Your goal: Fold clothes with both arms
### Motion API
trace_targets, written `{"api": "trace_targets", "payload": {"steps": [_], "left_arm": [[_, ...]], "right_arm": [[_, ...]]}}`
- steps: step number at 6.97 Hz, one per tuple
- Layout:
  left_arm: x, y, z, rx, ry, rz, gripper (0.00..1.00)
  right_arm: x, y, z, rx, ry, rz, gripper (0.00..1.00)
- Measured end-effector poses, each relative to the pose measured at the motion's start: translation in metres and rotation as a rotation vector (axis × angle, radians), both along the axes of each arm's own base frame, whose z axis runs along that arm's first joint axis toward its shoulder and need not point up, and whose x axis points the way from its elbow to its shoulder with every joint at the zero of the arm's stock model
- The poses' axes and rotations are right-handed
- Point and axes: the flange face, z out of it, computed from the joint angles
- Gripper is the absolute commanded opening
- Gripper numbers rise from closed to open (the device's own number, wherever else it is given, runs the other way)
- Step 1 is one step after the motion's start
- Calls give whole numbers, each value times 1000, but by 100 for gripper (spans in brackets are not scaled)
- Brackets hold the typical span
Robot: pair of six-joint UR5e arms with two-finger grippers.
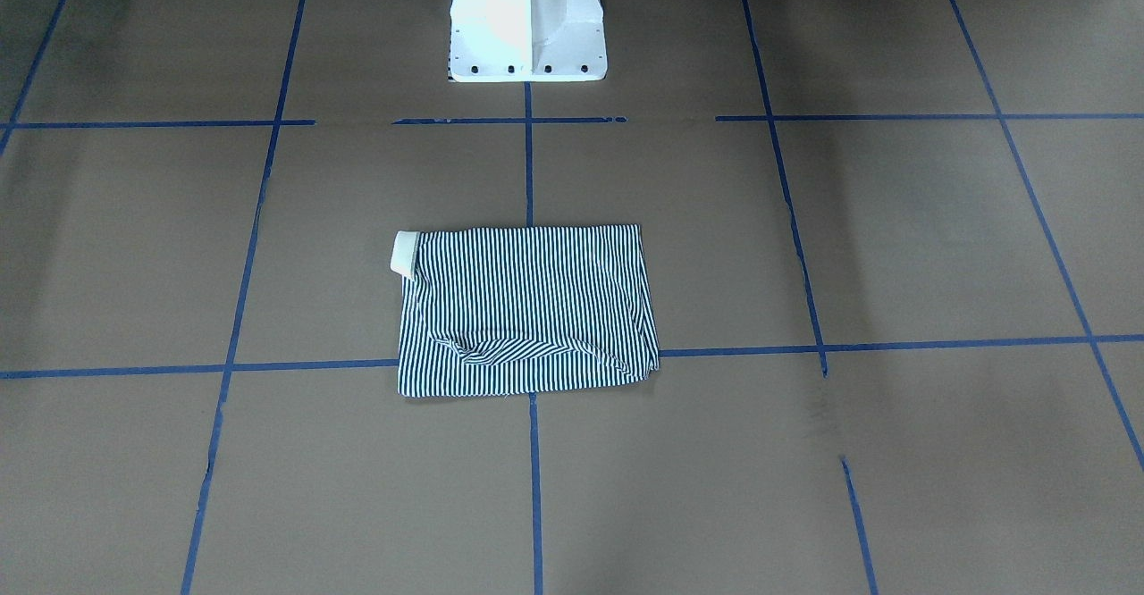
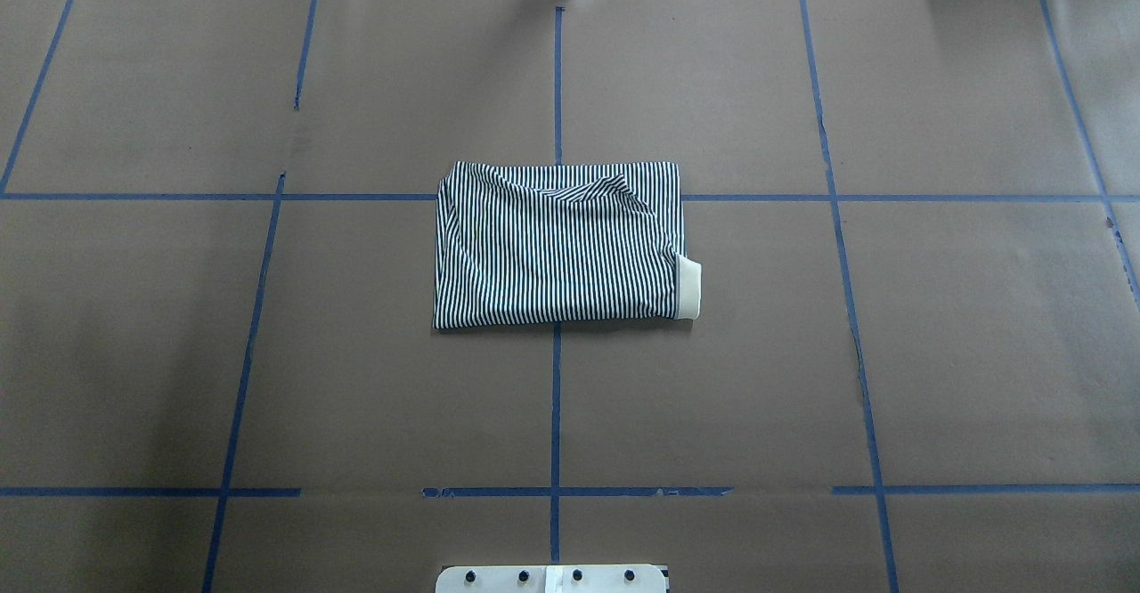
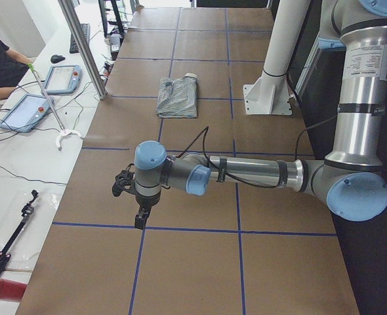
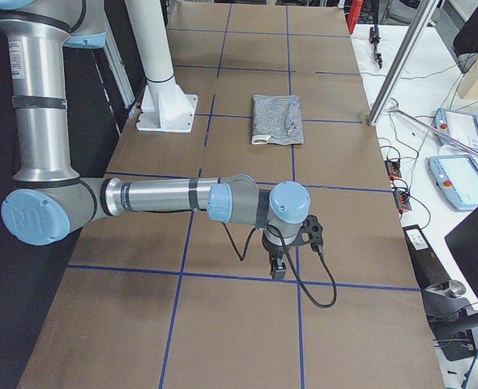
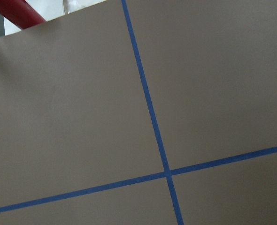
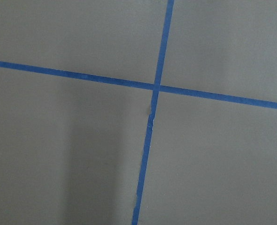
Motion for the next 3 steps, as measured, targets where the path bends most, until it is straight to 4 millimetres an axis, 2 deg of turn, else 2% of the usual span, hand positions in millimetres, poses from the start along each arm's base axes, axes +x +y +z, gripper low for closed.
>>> {"api": "trace_targets", "payload": {"steps": [2, 3], "left_arm": [[1, 4, -2, -27, 12, 4, 100], [0, 6, -10, -36, 13, 4, 100]], "right_arm": [[-1, 14, 17, -35, -3, -1, 100], [-1, 23, 26, -51, -3, -1, 100]]}}
